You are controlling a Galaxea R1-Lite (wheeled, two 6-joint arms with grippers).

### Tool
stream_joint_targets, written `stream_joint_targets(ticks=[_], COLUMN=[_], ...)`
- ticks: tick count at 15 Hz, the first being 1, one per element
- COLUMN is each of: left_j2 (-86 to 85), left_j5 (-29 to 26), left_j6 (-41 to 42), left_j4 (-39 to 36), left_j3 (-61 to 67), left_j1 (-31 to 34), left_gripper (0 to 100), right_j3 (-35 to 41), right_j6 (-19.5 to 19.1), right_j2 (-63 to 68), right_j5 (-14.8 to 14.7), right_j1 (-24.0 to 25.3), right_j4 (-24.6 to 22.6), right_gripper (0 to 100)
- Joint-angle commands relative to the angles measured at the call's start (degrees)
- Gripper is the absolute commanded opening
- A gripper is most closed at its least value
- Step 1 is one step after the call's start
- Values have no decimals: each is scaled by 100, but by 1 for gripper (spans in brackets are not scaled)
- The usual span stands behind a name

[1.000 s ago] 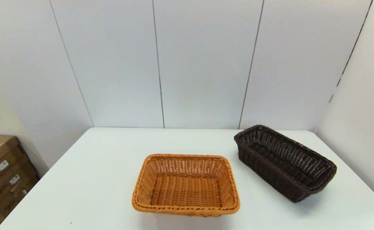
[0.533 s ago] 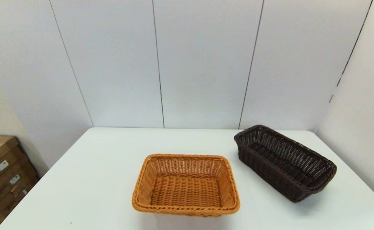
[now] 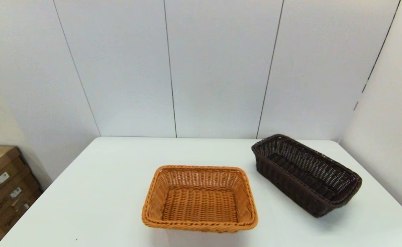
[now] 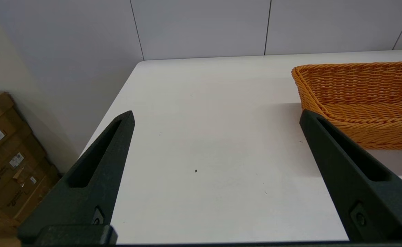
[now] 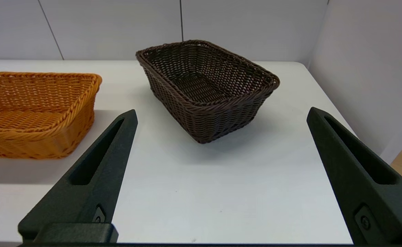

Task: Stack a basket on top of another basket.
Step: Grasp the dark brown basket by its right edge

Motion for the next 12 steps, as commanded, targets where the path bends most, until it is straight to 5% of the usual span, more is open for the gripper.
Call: stream_joint_targets(ticks=[1,5,12], left_j2=[-1,-1,-1], left_j5=[1,1,1], left_j6=[4,4,-5], left_j4=[4,4,-4], left_j3=[9,9,9], left_j1=[0,0,0], left_gripper=[100,100,100], right_j3=[-455,-1369,-2977], right_j6=[-56,-144,-557], right_j2=[130,983,1915], right_j5=[62,264,202], right_j1=[-6,-6,-59], right_j4=[180,471,971], right_gripper=[100,100,100])
